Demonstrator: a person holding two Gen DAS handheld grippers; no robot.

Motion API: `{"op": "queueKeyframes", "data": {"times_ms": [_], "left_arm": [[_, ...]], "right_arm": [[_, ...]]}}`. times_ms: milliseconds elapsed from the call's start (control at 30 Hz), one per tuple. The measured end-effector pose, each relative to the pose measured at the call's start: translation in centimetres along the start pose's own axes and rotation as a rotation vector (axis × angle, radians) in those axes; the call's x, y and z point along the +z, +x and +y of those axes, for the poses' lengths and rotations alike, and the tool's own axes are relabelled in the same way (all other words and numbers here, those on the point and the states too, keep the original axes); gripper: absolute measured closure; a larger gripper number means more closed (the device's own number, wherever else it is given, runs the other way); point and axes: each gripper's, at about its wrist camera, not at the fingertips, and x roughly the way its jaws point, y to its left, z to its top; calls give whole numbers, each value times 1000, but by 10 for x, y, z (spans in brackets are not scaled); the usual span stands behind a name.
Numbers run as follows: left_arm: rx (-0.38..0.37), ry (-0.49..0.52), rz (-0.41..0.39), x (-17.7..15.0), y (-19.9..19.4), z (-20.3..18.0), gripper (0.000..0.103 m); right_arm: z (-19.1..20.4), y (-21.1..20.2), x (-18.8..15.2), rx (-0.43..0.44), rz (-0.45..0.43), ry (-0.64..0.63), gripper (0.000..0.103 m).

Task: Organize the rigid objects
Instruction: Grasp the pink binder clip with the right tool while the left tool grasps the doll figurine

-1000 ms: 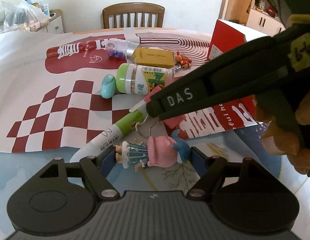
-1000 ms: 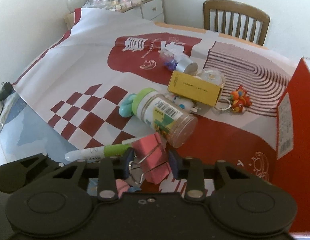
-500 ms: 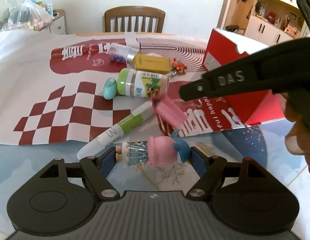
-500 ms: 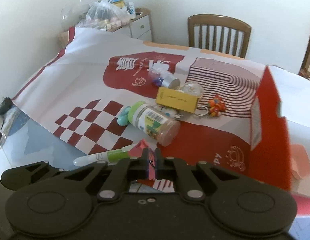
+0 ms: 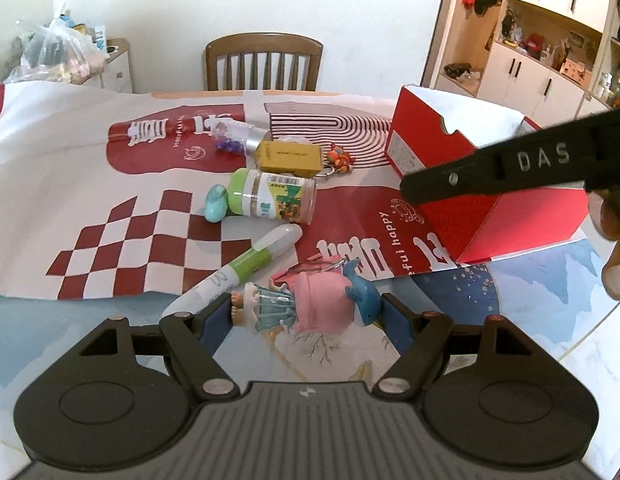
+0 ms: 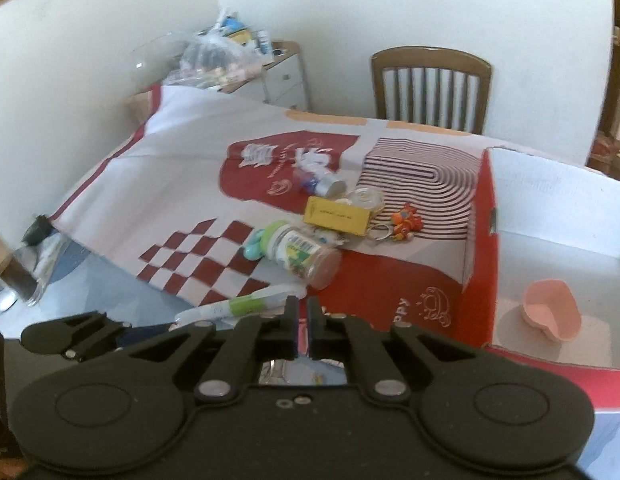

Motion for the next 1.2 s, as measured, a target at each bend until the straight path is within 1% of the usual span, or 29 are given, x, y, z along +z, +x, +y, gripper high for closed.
{"op": "queueKeyframes", "data": {"times_ms": [67, 133, 167, 200, 233, 300, 333, 500, 633, 833, 933, 1000, 1200], "left_arm": [[9, -16, 1, -4, -3, 4, 25], [28, -28, 0, -7, -6, 9, 25], [36, -35, 1, -9, -7, 13, 25], [46, -45, 2, -11, -9, 17, 25], [54, -56, 3, -12, -10, 22, 25], [69, -73, 5, -14, -13, 32, 25], [75, -80, 4, -15, -15, 36, 25], [99, -91, 0, -17, -22, 54, 25], [106, -94, 10, -18, -21, 64, 25], [102, -95, 27, -20, -16, 72, 25], [96, -93, 30, -19, -14, 74, 25], [93, -90, 32, -18, -13, 73, 25], [84, -86, 31, -15, -11, 70, 25]], "right_arm": [[3, 4, -4, 9, 12, -12, 97], [6, 12, -9, 9, 26, -24, 91], [7, 15, -12, 12, 31, -26, 82], [9, 18, -15, 12, 31, -32, 71], [11, 21, -18, 10, 25, -38, 64], [13, 23, -24, 19, 10, -30, 30], [15, 26, -26, 24, 7, -27, 25], [26, 54, -35, -8, 35, -79, 25], [31, 76, -37, -39, 49, -87, 25], [34, 94, -37, -92, 64, -95, 29], [35, 99, -35, -106, 66, -83, 34], [36, 102, -34, -115, 72, -87, 40], [40, 102, -33, -126, 88, -98, 55]]}}
